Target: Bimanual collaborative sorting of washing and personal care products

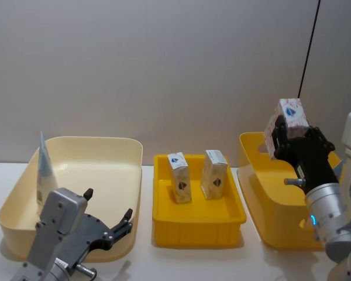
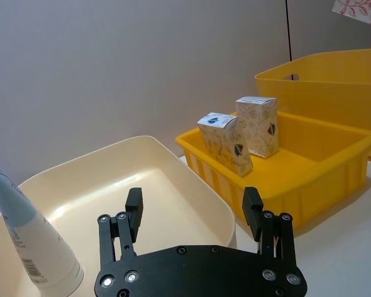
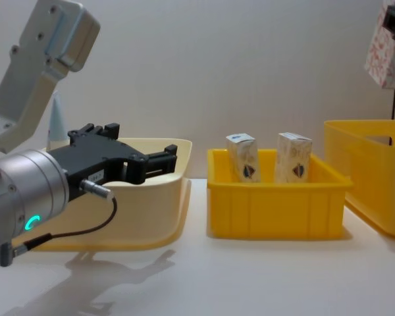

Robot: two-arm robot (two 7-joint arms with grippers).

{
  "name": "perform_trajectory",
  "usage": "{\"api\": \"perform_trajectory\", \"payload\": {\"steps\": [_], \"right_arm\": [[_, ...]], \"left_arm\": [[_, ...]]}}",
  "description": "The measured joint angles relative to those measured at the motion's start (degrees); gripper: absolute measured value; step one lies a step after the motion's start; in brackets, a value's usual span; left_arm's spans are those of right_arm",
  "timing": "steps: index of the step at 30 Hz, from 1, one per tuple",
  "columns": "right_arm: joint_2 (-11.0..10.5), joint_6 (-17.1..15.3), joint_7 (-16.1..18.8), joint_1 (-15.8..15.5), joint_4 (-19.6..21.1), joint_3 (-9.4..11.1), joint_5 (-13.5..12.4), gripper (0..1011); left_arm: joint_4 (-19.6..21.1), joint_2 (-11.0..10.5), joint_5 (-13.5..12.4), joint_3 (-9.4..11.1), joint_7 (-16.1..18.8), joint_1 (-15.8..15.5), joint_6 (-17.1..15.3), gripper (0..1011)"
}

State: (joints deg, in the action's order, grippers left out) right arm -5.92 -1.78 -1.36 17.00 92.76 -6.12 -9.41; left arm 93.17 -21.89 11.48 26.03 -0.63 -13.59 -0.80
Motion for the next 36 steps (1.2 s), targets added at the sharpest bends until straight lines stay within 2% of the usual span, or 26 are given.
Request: {"api": "perform_trajectory", "payload": {"steps": [14, 28, 36], "right_arm": [[-0.44, -5.68, -2.65, -3.35, 3.29, 0.61, 3.24, 450], [-0.45, -9.34, -4.29, -4.65, 2.58, 1.34, 5.48, 449], [-0.23, -10.37, -4.72, -4.66, 1.77, 1.59, 6.13, 449]], "left_arm": [[0.00, 0.00, 0.00, 0.00, 0.00, 0.00, 0.00, 1003], [0.00, -0.01, 0.00, 0.00, 0.00, 0.00, 0.00, 1003], [0.00, 0.00, 0.00, 0.00, 0.00, 0.00, 0.00, 1003]]}}
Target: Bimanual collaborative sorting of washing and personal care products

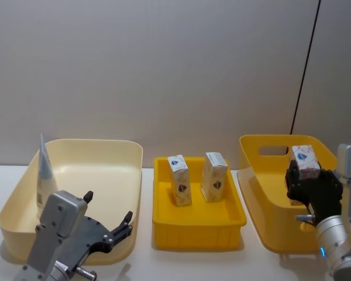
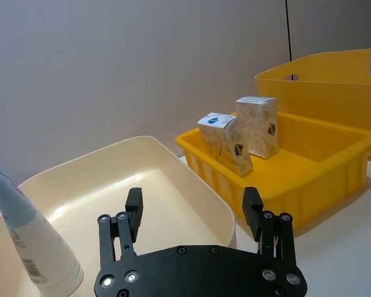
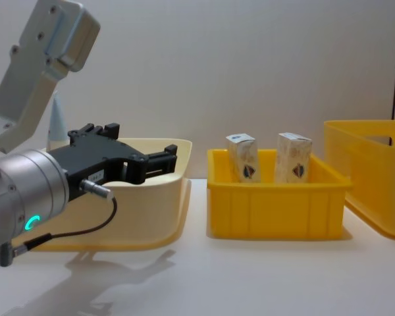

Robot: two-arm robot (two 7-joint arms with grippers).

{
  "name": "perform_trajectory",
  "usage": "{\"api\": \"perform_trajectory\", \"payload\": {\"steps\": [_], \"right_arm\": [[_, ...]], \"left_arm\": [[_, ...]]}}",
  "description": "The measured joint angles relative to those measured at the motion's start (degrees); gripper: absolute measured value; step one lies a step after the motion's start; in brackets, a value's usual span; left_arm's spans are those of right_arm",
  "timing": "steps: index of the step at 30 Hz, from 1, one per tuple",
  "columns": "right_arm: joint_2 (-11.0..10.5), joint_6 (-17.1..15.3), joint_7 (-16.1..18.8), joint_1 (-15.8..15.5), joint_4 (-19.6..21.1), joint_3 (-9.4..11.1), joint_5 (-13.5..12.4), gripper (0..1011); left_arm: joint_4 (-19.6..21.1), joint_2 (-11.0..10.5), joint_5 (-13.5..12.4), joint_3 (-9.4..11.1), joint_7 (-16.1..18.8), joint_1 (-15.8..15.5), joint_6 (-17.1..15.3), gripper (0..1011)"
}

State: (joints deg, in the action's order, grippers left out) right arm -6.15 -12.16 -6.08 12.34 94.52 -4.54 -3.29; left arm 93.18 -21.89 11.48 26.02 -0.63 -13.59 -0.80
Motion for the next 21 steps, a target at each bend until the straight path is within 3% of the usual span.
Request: {"api": "perform_trajectory", "payload": {"steps": [4, 11, 17, 18, 21], "right_arm": [[0.11, -0.23, -0.13, 0.02, -0.28, 0.09, 0.29, 491], [0.21, -0.57, -0.35, 0.03, -0.54, 0.20, 0.58, 732], [0.25, -1.08, -0.43, 0.00, -0.78, 0.25, 0.66, 873], [0.26, -1.10, -0.44, 0.00, -0.83, 0.26, 0.69, 943], [0.27, -1.14, -0.45, 0.00, -0.85, 0.28, 0.72, 986]], "left_arm": [[0.00, 0.00, 0.00, 0.00, 0.00, 0.00, 0.00, 1003], [0.00, 0.00, 0.00, 0.01, 0.00, 0.00, 0.00, 1004], [0.00, 0.00, 0.00, 0.00, 0.01, 0.00, 0.00, 1003], [0.00, 0.00, 0.00, 0.01, 0.00, 0.00, 0.00, 1003], [0.00, 0.00, 0.00, 0.00, 0.00, 0.00, 0.00, 1003]]}}
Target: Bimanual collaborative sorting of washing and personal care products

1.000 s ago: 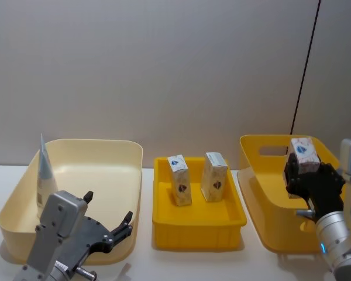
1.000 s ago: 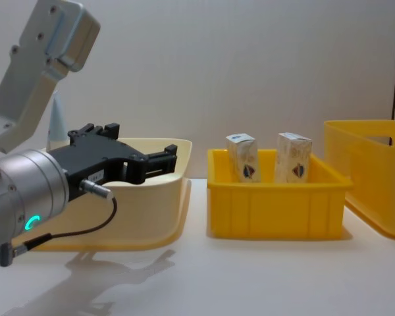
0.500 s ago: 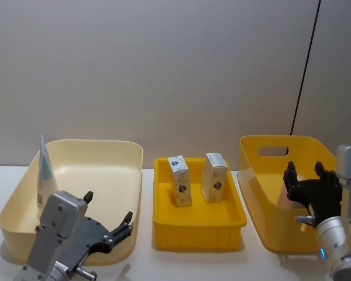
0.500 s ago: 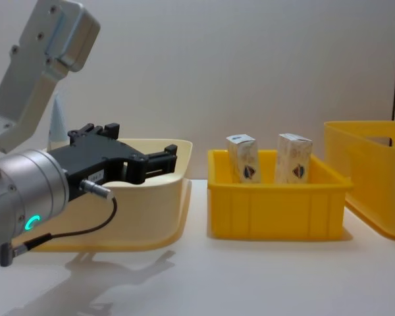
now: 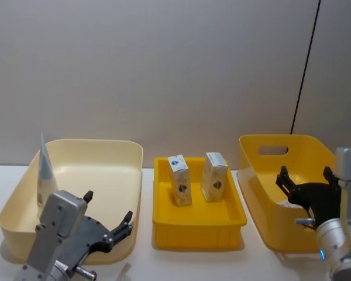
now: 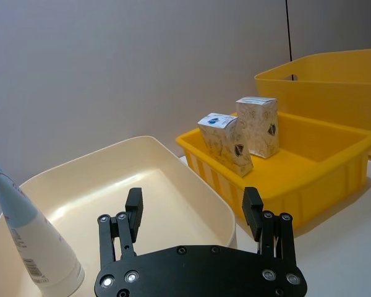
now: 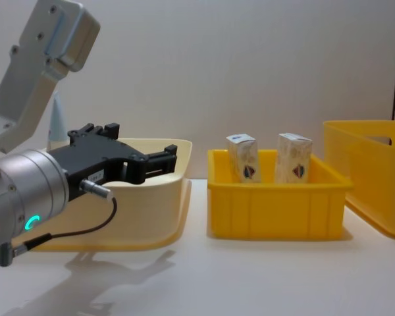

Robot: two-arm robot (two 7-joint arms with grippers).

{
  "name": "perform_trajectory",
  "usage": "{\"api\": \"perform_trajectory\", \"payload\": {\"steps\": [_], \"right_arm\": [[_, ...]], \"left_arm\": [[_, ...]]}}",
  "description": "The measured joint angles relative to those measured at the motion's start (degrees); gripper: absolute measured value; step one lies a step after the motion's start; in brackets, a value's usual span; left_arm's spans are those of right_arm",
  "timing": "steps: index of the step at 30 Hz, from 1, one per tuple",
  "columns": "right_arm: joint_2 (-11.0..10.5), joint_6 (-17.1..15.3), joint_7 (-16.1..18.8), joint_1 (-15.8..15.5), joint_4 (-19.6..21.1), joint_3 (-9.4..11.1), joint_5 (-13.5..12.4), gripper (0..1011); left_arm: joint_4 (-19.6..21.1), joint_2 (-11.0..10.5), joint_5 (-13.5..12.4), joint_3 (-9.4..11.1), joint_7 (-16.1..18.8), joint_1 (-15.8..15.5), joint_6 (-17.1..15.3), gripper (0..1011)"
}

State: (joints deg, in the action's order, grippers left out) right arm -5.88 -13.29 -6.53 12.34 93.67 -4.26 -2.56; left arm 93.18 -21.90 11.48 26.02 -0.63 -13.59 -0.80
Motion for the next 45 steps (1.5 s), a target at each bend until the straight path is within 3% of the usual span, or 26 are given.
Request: {"api": "perform_trajectory", "payload": {"steps": [10, 28, 35, 39, 45], "right_arm": [[0.01, 1.15, 1.10, -0.13, 0.15, 0.14, -0.36, 1001], [-1.13, 7.65, 11.33, -1.50, 2.68, 0.17, -6.55, 1001], [-1.53, 8.30, 12.39, -1.95, 3.14, -0.10, -7.39, 1001], [-2.56, 8.59, 12.23, -2.88, 3.54, -0.80, -7.96, 1001], [-5.85, 9.40, 11.66, -5.99, 4.77, -3.19, -9.79, 1001]], "left_arm": [[0.00, 0.00, 0.00, 0.00, 0.00, 0.00, 0.00, 1003], [0.00, 0.00, 0.00, 0.00, 0.00, 0.00, 0.00, 1003], [0.00, 0.00, 0.00, 0.00, 0.00, 0.00, 0.00, 1003], [0.00, 0.01, 0.00, 0.00, 0.00, 0.00, 0.00, 1003], [0.00, 0.01, 0.00, 0.00, 0.00, 0.00, 0.00, 1003]]}}
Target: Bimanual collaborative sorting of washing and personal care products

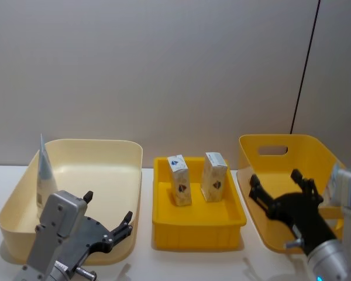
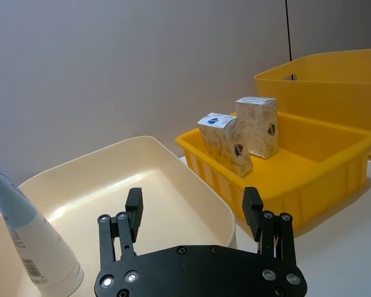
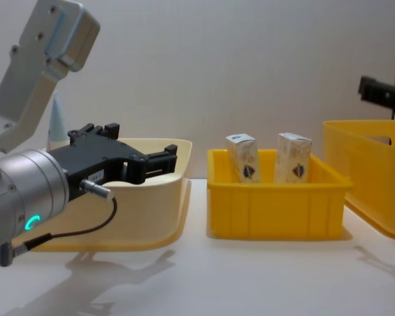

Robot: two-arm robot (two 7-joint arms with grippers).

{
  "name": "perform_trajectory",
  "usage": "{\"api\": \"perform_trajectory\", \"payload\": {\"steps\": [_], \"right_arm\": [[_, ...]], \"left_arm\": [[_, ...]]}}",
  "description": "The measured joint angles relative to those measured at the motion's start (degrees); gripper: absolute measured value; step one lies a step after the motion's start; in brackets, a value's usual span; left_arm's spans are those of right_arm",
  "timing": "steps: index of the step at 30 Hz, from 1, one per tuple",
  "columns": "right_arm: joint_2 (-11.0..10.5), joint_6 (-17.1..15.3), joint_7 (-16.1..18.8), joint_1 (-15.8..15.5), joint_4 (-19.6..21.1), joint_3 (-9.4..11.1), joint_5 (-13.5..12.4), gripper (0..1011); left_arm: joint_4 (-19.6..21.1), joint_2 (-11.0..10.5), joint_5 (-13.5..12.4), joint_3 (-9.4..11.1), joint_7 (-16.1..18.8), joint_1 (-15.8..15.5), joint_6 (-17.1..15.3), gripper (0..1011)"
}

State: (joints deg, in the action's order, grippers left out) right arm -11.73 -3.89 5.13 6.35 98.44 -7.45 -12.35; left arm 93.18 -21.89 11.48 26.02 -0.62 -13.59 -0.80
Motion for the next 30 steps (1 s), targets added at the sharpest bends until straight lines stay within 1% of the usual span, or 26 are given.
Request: {"api": "perform_trajectory", "payload": {"steps": [4, 7, 11, 14, 18, 30], "right_arm": [[-2.24, 0.61, -0.40, -2.11, 0.81, -1.67, -1.23, 1001], [-4.55, 1.21, -0.77, -4.30, 1.69, -3.33, -2.44, 1001], [-6.39, 1.69, -1.06, -6.03, 2.36, -4.63, -3.49, 1001], [-7.18, 1.90, -1.23, -6.81, 2.63, -5.23, -3.94, 1001], [-7.52, 1.96, -1.29, -7.12, 2.77, -5.48, -4.13, 1001], [-7.59, 1.96, -1.31, -7.17, 2.79, -5.49, -4.14, 1001]], "left_arm": [[0.00, 0.00, 0.00, 0.00, 0.00, 0.00, 0.00, 1004], [0.00, 0.00, 0.00, 0.00, 0.00, 0.00, 0.00, 1004], [0.00, 0.00, 0.00, 0.00, 0.00, 0.00, 0.00, 1003], [0.00, 0.00, 0.00, 0.00, 0.00, 0.00, 0.00, 1003], [0.00, -0.01, 0.00, 0.00, 0.00, 0.00, 0.00, 1003], [0.00, 0.00, 0.00, 0.00, 0.00, 0.00, 0.00, 1003]]}}
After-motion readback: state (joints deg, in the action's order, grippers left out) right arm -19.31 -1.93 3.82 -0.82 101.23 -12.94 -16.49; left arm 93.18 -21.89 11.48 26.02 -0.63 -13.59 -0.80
